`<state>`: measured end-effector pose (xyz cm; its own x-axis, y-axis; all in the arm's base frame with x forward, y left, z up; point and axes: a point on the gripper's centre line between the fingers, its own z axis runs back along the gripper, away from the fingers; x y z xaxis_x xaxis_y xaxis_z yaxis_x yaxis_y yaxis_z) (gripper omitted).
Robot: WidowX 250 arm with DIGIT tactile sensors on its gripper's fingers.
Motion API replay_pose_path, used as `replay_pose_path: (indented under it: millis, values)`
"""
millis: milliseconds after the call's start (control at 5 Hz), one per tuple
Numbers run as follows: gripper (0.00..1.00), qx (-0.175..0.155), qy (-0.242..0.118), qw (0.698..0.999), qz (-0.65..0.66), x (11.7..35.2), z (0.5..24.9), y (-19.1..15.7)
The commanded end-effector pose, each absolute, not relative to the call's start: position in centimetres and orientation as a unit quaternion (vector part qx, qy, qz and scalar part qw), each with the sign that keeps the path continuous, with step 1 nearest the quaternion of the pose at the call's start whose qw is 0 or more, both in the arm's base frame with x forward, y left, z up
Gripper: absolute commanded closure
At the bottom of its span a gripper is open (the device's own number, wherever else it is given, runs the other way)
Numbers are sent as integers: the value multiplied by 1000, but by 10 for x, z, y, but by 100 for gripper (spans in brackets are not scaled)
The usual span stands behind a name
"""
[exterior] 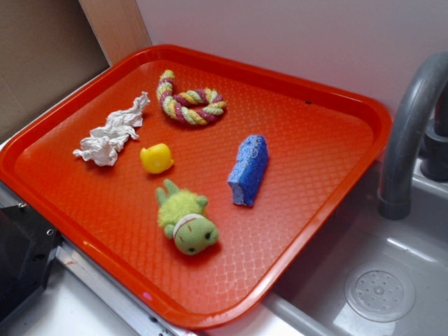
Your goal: Grab the green animal.
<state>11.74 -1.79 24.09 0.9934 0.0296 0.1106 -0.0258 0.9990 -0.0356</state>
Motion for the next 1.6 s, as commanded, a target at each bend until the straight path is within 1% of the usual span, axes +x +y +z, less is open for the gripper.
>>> replay_pose_path:
  millis: [0,200,400,600,800,1000,1200,1400]
  values:
    - [0,-17,-56,998,14,117,241,-18]
    - [0,11,-82,990,-112,127,230,-23]
    - [0,48,-77,967,-239,141,220,-36]
    - [0,70,-81,927,-359,159,212,-57]
    - [0,41,-103,876,-470,178,196,-83]
    - [0,8,-89,813,-575,178,170,-114]
    - [0,-21,-76,737,-671,167,152,-134]
    - [0,-31,-47,662,-748,163,133,-135]
